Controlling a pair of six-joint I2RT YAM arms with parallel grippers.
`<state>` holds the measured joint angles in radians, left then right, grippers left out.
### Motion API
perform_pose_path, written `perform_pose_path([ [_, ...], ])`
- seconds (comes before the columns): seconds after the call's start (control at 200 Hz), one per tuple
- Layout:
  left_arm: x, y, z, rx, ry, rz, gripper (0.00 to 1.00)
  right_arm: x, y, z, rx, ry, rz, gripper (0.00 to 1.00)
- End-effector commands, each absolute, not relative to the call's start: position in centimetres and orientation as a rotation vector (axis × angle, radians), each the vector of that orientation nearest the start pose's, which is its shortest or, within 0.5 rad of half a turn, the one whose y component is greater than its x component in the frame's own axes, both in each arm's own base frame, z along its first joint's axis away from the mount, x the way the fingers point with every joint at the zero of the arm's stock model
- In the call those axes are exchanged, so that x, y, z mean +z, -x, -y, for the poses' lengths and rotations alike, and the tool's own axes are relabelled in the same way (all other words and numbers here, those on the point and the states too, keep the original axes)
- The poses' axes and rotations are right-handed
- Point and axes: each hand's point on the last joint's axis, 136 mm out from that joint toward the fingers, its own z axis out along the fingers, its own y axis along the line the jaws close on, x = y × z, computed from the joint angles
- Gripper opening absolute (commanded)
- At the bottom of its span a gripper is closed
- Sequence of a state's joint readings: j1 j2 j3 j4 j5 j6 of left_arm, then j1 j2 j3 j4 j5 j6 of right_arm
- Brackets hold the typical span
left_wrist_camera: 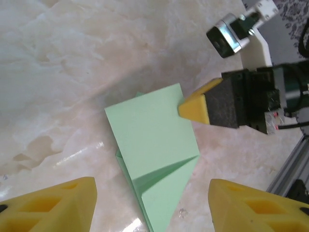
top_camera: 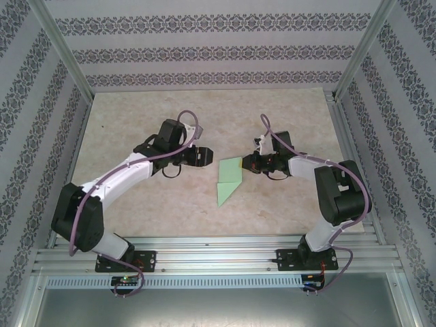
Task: Fold a paper plane with a square sheet of paper (fold left side to right side)
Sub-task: Fold the wing for the fifth time at the center of the table.
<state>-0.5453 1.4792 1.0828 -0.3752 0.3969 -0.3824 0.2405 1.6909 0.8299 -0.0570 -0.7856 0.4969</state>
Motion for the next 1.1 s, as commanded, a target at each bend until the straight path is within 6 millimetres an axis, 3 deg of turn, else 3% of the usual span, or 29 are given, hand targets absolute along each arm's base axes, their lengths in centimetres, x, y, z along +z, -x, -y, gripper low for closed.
perform_pose_path([
  [0.0,14.7,-28.0,27.1,-0.686,-0.543,-2.547,0.63,7.7,-33.9,-20.1,1.211,-0.089,-2.605,0.00],
  [0.12,13.1,-25.2,29.4,-0.623,-0.586,-2.578,0.63,7.1,-33.6,-20.1,1.221,-0.180,-2.659,0.00],
  [0.25,11.2,-23.7,31.5,-0.547,-0.614,-2.604,0.64,6.8,-33.4,-20.0,1.227,-0.239,-2.686,0.00],
  [0.48,7.8,-23.2,34.1,-0.388,-0.702,-2.651,0.64,6.6,-33.4,-20.3,1.235,-0.249,-2.703,0.00],
  [0.809,4.5,-24.4,34.6,-0.117,-0.760,-2.677,0.64,6.2,-33.4,-20.4,1.237,-0.246,-2.715,0.00],
  [1.094,3.1,-24.6,34.6,-0.048,-0.774,-2.693,0.55,5.6,-33.2,-20.4,1.226,-0.244,-2.734,0.00],
])
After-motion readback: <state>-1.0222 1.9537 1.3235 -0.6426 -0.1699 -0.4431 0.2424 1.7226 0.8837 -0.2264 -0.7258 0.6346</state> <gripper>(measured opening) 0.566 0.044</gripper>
